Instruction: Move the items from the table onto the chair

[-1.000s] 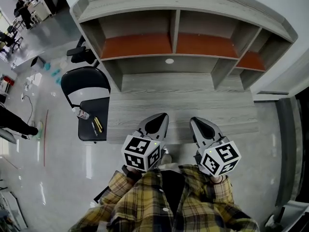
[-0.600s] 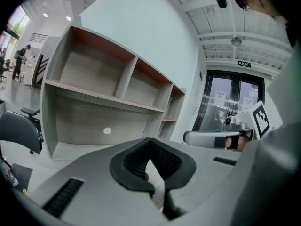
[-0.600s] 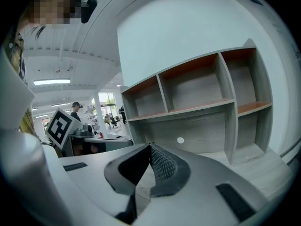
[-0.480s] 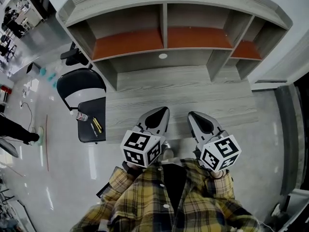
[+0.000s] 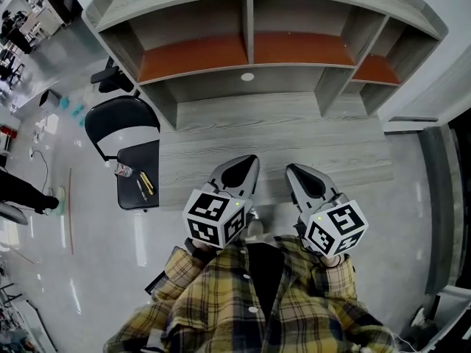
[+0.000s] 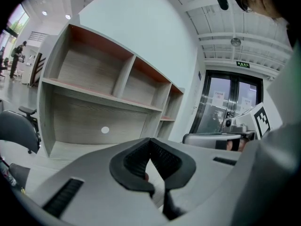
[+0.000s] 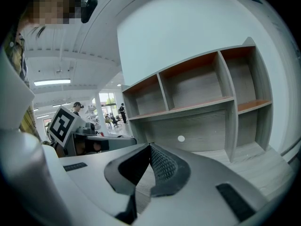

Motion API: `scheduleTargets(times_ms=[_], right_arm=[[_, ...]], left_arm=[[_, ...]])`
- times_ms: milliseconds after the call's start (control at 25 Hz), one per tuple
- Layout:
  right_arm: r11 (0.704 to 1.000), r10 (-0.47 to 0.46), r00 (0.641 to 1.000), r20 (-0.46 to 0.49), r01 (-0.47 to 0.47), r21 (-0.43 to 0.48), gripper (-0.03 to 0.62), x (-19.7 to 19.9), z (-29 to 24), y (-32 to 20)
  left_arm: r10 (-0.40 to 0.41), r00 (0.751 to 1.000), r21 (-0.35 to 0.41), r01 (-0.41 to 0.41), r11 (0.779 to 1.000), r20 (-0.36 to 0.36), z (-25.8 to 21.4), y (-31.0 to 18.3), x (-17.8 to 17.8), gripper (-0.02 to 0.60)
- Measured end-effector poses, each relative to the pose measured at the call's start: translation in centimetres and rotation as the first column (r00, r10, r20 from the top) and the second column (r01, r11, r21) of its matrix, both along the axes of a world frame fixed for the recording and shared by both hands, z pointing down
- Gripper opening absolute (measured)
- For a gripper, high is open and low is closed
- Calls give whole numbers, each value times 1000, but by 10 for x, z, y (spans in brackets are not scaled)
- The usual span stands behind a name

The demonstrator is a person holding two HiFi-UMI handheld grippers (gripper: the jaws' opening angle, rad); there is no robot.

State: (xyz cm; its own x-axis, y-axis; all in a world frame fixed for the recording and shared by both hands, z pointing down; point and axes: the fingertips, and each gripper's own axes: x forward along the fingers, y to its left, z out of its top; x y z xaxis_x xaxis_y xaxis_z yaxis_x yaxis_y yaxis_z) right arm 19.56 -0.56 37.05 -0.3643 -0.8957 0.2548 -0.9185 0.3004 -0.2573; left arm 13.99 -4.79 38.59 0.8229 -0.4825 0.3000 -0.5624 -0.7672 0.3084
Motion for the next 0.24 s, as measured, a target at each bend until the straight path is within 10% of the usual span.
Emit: scheduleTargets(times_ms=[240], right_arm=[[1000,-8,1000,-2,8,7,18,-1,-3,1]], left_arm=[[7,1000,2,-7,1000,7,0,0,2,5]])
